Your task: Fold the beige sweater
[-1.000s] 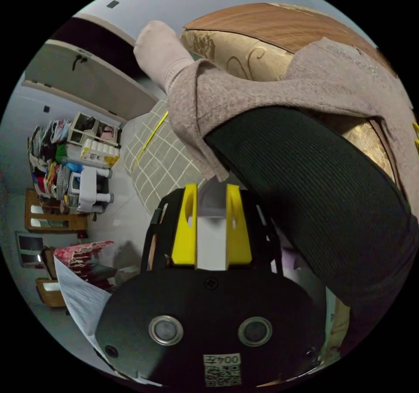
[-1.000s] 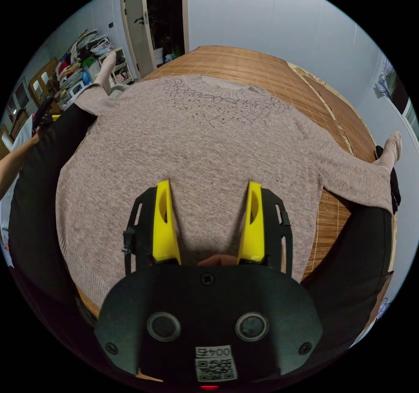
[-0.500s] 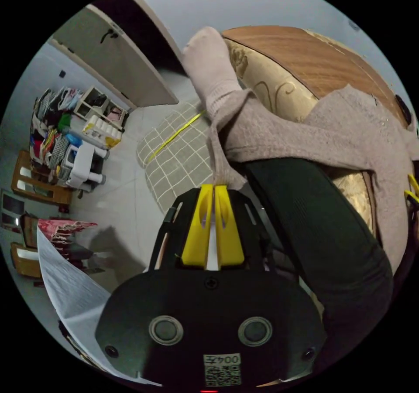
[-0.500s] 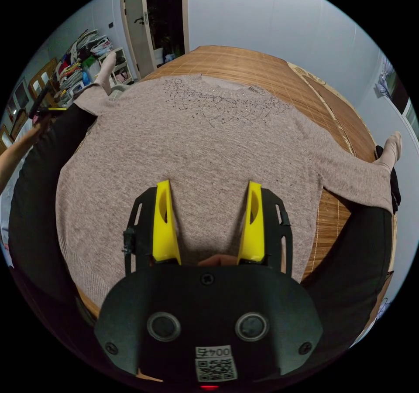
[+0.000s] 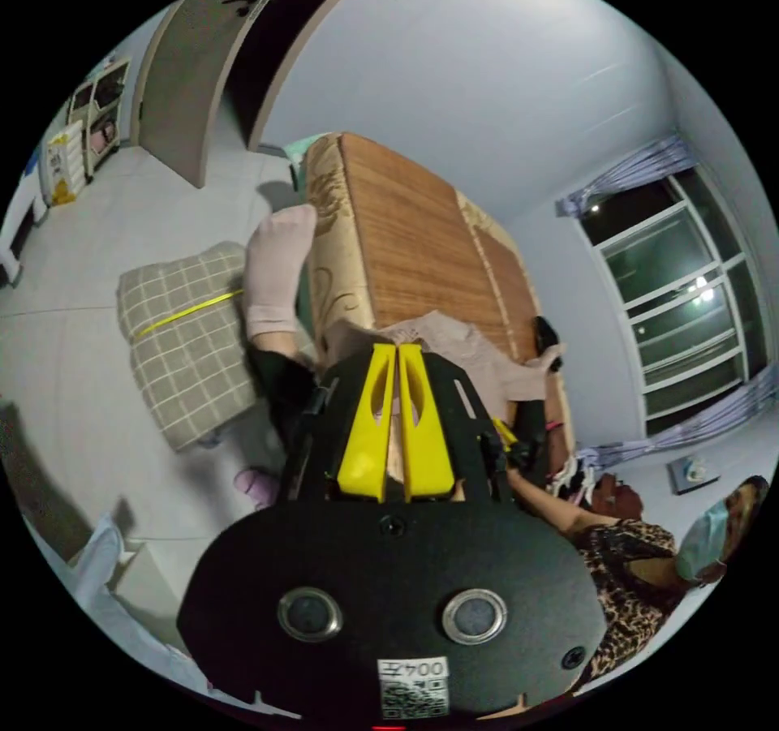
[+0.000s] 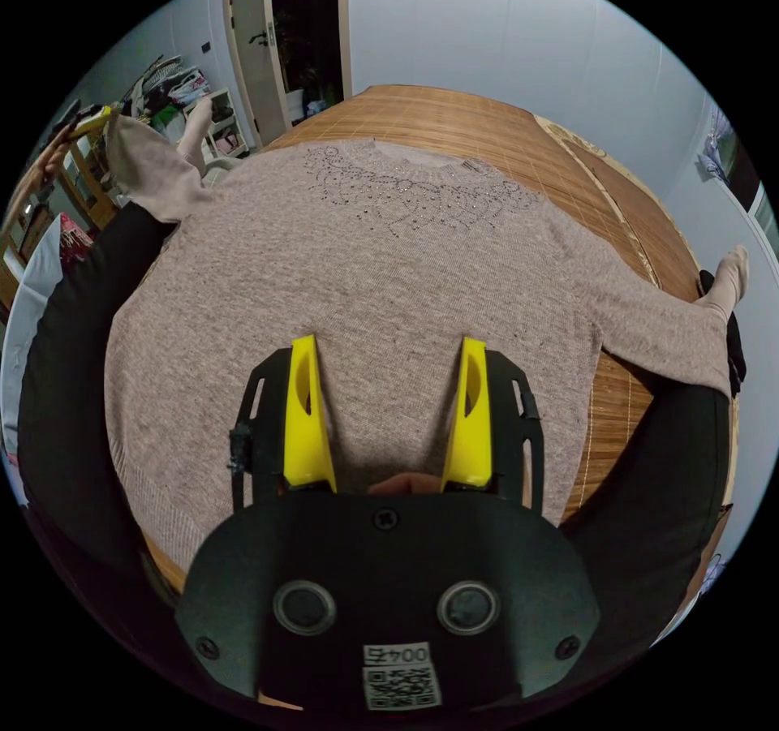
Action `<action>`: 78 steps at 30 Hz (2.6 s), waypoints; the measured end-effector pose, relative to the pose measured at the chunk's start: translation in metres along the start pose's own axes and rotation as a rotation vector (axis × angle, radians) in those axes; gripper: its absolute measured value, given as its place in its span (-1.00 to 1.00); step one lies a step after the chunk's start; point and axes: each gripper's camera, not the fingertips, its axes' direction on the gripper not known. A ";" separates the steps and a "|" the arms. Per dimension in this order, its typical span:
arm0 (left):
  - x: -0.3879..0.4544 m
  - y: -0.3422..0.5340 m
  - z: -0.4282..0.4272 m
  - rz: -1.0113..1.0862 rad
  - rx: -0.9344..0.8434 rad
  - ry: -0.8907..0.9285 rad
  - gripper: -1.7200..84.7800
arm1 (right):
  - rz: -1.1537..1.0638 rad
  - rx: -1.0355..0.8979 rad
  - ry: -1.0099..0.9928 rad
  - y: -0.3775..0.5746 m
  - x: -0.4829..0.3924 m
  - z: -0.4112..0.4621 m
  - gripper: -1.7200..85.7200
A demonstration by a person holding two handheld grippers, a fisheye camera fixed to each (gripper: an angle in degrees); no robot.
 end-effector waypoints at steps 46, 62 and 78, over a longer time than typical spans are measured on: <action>0.316 0.068 0.326 0.411 -0.143 -0.289 -0.83 | 0.006 -0.004 -0.011 -0.031 -0.012 -0.040 -0.43; 0.320 0.215 0.405 0.327 -0.152 -0.660 -0.78 | 0.005 -0.001 -0.009 -0.056 -0.009 -0.067 -0.43; 0.333 0.263 0.431 0.289 -0.161 -0.604 -0.86 | 0.187 0.105 -0.303 -0.102 0.065 -0.117 -0.68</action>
